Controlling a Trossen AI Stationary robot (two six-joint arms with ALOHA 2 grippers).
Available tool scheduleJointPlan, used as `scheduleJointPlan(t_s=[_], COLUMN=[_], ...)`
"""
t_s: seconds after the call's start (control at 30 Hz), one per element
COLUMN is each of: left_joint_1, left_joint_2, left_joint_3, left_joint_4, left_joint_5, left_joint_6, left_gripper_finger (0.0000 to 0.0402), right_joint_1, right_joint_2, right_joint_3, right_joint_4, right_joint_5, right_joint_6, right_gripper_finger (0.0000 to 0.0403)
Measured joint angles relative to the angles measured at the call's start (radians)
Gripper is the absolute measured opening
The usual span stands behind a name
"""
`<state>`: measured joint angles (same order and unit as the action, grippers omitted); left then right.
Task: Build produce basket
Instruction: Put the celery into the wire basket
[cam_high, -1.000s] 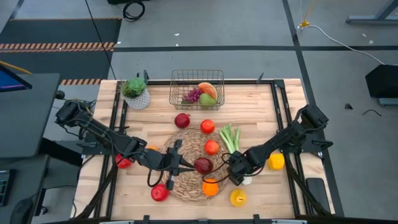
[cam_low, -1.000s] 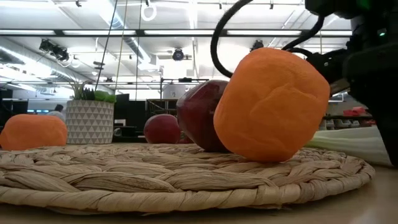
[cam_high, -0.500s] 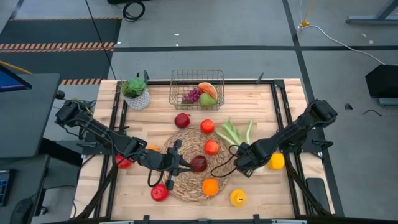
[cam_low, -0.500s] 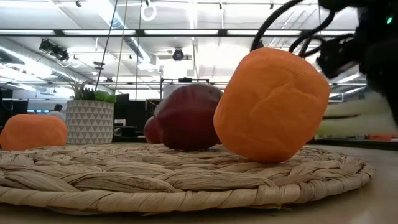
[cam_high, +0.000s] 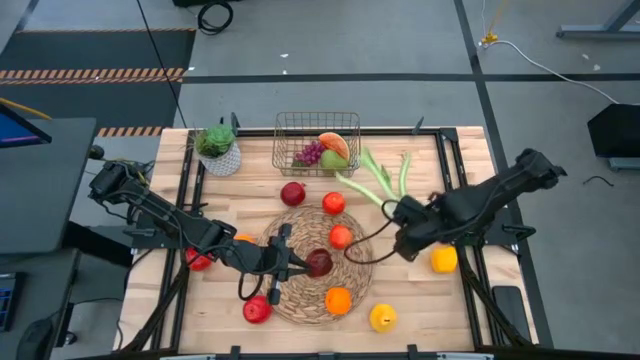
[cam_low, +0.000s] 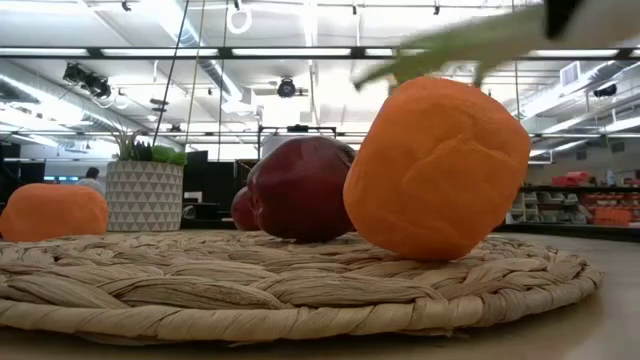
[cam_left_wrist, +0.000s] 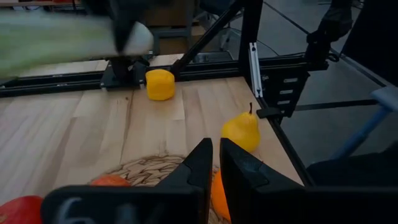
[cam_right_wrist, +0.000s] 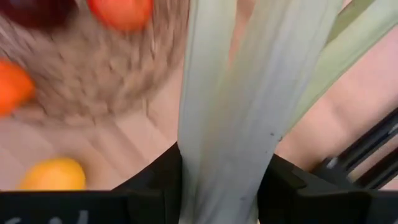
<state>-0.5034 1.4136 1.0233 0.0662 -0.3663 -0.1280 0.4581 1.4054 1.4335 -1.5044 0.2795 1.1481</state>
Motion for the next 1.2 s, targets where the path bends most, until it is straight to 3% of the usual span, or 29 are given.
scheduleJointPlan(t_s=[0.13,0.27,0.37,0.47,0.6,0.7,1.0,1.2], left_joint_1=[0.000,0.001,0.003,0.002,-0.005,-0.007,0.003,0.023], left_joint_2=[0.000,-0.001,-0.021,-0.048,-0.070,-0.072,-0.103,-0.121], left_joint_3=[0.000,0.000,0.000,0.001,0.001,0.001,0.001,0.001], left_joint_4=[0.000,0.000,-0.003,0.000,0.001,-0.008,0.013,0.011], left_joint_5=[0.000,0.000,-0.017,-0.104,-0.185,-0.226,-0.261,-0.266], left_joint_6=[0.007,0.016,0.016,0.008,0.019,0.052,0.167,0.243], left_gripper_finger=[0.0039,0.0039,0.0038,0.0039,0.0039,0.0038,0.0039,0.0038], right_joint_1=[-0.026,-0.081,-0.148,-0.234,-0.367,-0.479,-0.759,-0.880], right_joint_2=[-0.001,0.001,0.001,0.002,0.002,0.002,0.020,0.134], right_joint_3=[0.114,0.161,0.168,0.167,0.145,0.124,0.003,-0.011], right_joint_4=[0.016,0.137,0.255,0.374,0.481,0.546,0.875,0.935], right_joint_5=[0.200,0.377,0.450,0.466,0.432,0.349,-0.001,-0.081], right_joint_6=[-0.169,-0.496,-0.735,-0.903,-1.055,-1.149,-1.426,-1.518], right_gripper_finger=[0.0155,0.0155,0.0155,0.0155,0.0155,0.0155,0.0155,0.0155])
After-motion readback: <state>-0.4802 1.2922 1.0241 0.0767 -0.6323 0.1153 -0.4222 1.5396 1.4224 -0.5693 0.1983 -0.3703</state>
